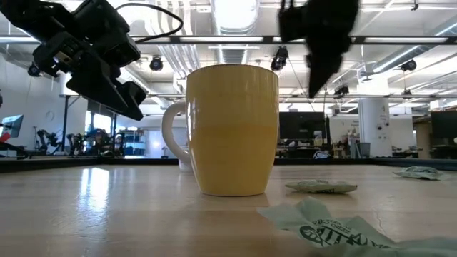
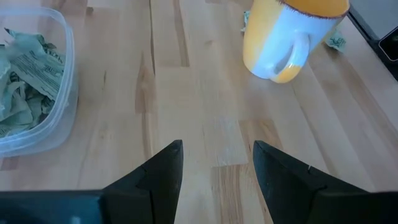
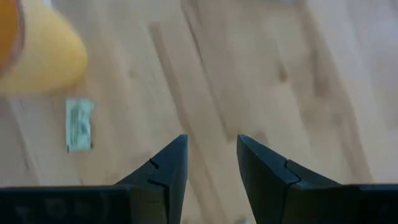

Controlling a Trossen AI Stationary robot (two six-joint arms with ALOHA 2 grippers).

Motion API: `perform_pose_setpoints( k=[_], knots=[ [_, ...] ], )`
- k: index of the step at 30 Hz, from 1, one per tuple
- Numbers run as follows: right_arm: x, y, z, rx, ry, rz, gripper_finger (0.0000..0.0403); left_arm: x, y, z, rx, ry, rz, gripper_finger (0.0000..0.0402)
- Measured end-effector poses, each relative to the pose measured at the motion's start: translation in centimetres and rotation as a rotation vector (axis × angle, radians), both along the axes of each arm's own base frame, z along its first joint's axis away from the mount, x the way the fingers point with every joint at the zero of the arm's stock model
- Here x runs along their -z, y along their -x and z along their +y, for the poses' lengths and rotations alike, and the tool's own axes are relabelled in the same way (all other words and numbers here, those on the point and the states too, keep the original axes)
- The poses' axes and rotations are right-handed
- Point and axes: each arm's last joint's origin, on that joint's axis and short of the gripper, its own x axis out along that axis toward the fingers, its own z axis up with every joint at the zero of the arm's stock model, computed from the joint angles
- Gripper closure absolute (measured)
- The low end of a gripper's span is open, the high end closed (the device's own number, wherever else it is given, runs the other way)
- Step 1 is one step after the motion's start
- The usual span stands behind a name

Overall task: Pick and place Stevia / Truvia into bins
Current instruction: Put the stevia packet into the transparent bin

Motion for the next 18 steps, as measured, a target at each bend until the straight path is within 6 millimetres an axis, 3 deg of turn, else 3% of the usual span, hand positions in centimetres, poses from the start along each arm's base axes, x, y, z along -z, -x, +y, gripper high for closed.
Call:
perform_pose_setpoints(
  k=[9,18],
  knots=[
    [3.6,6.0,3.9,0.128,0.028,0.059,0.0288,0.4,0.2,0.0,0.0,0.002,0.011,0.0223],
    [7.9,10.7,4.5,0.334,0.025,0.158,0.0299,0.3,0.0,0.0,0.0,0.0,-0.012,0.0223]
  ],
)
